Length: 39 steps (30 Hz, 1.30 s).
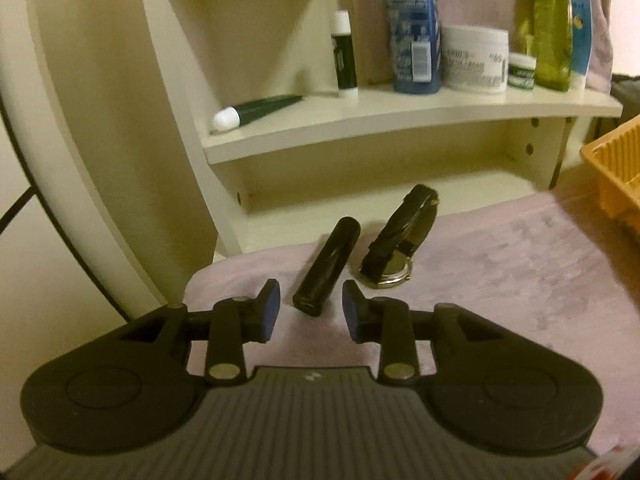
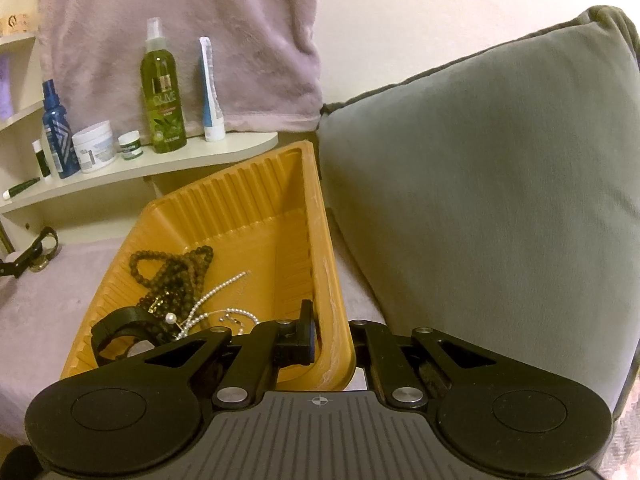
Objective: Organize jewelry
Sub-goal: 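Grasp the black cylindrical case on the towel with the left tool, then carry the black case into the tray and open the left tool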
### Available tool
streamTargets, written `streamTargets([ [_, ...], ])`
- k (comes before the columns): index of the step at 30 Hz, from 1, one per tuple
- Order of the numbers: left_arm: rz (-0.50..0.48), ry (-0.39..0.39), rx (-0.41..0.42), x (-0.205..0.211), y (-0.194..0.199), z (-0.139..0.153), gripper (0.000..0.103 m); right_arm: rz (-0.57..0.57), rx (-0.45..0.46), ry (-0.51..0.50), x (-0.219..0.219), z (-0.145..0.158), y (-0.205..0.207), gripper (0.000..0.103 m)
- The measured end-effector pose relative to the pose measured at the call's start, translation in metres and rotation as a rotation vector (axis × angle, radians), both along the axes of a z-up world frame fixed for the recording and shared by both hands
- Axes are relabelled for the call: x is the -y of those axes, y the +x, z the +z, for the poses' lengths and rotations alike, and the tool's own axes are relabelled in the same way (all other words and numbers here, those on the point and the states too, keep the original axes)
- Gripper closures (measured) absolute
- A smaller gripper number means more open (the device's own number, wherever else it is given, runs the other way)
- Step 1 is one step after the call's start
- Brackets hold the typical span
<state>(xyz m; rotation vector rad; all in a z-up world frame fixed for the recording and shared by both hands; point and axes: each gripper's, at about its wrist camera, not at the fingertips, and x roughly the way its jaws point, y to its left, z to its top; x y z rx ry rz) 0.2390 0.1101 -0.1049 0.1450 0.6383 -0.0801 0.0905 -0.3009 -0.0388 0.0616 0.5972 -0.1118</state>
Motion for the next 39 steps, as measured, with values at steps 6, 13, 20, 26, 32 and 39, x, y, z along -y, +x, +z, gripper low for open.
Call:
streamTargets([
  [6, -0.025, -0.007, -0.023, -0.002, 0.021, -0.011, 0.073, -0.009, -0.013, -0.007, 0.000, -0.001, 0.003, 0.098],
  [13, -0.050, 0.011, -0.029, 0.002, 0.030, -0.014, 0.078, -0.013, -0.018, -0.008, 0.000, -0.001, 0.005, 0.097],
  [20, -0.040, 0.004, -0.032, 0.002, 0.019, -0.006, 0.085, -0.008, -0.013, -0.009, 0.001, -0.001, 0.004, 0.098],
  [26, -0.014, -0.015, -0.024, 0.002, -0.004, 0.006, 0.085, -0.006, -0.007, -0.015, -0.002, 0.001, 0.002, 0.098],
  [32, 0.012, -0.057, -0.015, 0.006, -0.032, 0.019, 0.085, 0.008, 0.009, -0.014, -0.003, 0.002, -0.001, 0.098],
  [39, 0.010, -0.101, 0.004, 0.022, -0.059, 0.034, 0.085, 0.017, 0.025, -0.010, -0.003, 0.003, -0.006, 0.098],
])
